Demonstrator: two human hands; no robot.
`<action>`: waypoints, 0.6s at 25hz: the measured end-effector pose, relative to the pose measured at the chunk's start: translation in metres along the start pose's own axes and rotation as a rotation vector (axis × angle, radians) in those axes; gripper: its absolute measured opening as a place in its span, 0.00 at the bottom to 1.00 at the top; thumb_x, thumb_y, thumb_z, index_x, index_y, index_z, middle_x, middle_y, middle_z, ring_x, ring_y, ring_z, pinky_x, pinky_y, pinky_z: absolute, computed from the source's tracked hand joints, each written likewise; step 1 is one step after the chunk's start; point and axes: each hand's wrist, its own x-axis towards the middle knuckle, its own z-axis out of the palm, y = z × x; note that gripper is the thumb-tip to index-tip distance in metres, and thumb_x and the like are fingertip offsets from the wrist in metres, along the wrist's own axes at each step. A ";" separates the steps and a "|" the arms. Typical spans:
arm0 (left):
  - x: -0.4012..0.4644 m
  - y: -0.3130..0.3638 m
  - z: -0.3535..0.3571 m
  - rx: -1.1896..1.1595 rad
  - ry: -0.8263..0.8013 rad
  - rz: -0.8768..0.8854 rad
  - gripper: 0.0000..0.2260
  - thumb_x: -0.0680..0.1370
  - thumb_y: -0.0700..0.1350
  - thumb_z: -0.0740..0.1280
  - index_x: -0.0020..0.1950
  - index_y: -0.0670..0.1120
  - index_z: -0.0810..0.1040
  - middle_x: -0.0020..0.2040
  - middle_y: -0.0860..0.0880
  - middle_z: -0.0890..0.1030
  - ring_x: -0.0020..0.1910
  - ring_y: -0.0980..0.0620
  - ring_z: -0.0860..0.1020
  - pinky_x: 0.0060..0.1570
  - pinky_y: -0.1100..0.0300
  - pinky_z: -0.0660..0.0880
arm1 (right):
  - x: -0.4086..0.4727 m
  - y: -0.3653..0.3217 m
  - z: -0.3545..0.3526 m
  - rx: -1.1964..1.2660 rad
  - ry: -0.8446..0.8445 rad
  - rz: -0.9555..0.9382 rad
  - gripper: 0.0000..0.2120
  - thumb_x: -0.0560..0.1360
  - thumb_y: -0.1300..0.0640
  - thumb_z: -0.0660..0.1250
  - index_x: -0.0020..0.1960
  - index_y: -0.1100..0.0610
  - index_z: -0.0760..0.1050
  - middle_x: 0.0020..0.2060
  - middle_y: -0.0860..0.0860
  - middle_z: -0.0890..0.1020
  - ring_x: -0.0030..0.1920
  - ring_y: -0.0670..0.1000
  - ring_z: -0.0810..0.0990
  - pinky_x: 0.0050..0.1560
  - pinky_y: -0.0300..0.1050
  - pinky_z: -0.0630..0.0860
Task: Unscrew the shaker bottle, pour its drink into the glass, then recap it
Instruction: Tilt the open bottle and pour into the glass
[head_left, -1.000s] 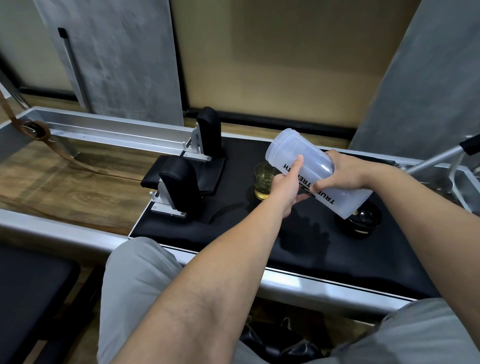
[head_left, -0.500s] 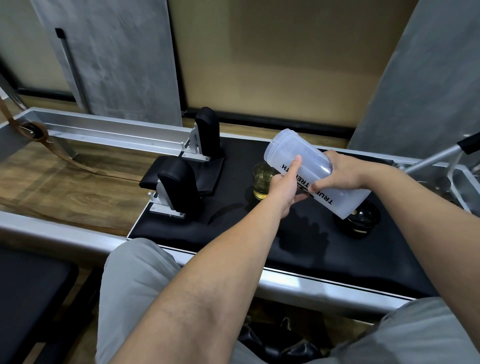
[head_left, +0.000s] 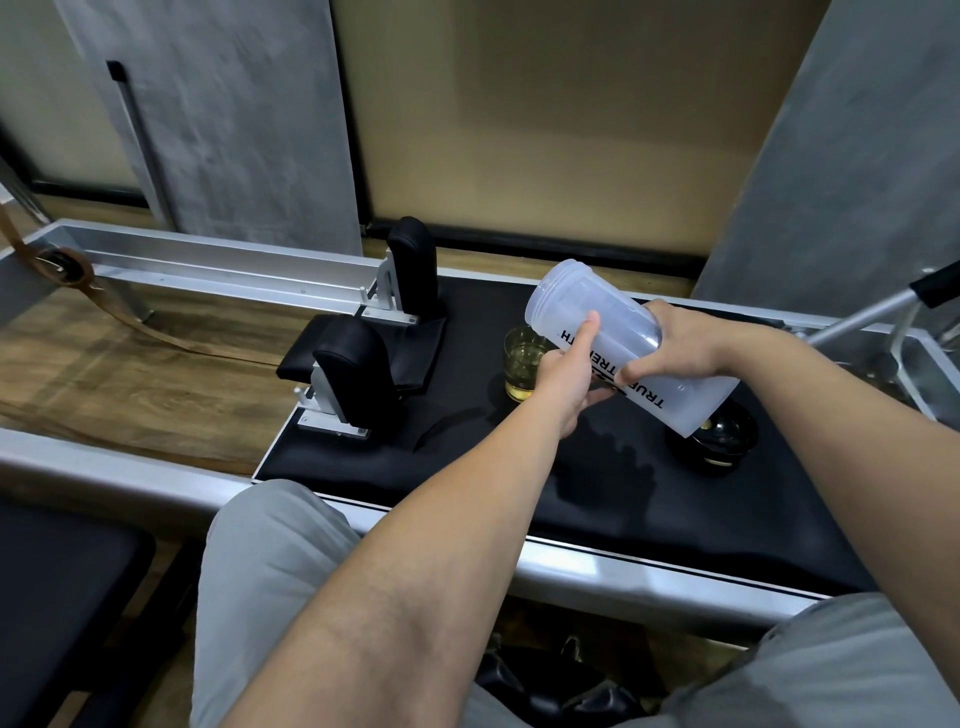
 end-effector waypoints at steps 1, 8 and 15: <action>0.000 0.000 0.000 0.002 0.001 -0.001 0.26 0.81 0.64 0.70 0.67 0.44 0.80 0.61 0.43 0.87 0.58 0.45 0.87 0.41 0.56 0.86 | 0.000 0.000 0.000 0.000 -0.002 0.000 0.40 0.62 0.40 0.82 0.66 0.53 0.69 0.54 0.54 0.82 0.53 0.56 0.82 0.59 0.59 0.80; 0.003 -0.003 0.000 0.014 0.001 -0.003 0.27 0.80 0.64 0.70 0.68 0.44 0.79 0.62 0.43 0.87 0.59 0.44 0.87 0.47 0.52 0.86 | 0.000 0.000 0.000 -0.009 -0.004 -0.005 0.39 0.63 0.41 0.83 0.65 0.53 0.69 0.54 0.54 0.82 0.53 0.56 0.82 0.58 0.58 0.80; 0.005 -0.006 0.001 -0.002 0.002 -0.007 0.26 0.80 0.64 0.70 0.66 0.45 0.79 0.60 0.44 0.87 0.57 0.45 0.87 0.45 0.52 0.87 | 0.000 0.001 0.000 -0.019 0.000 -0.005 0.38 0.63 0.42 0.83 0.65 0.53 0.68 0.54 0.54 0.82 0.53 0.56 0.82 0.59 0.58 0.80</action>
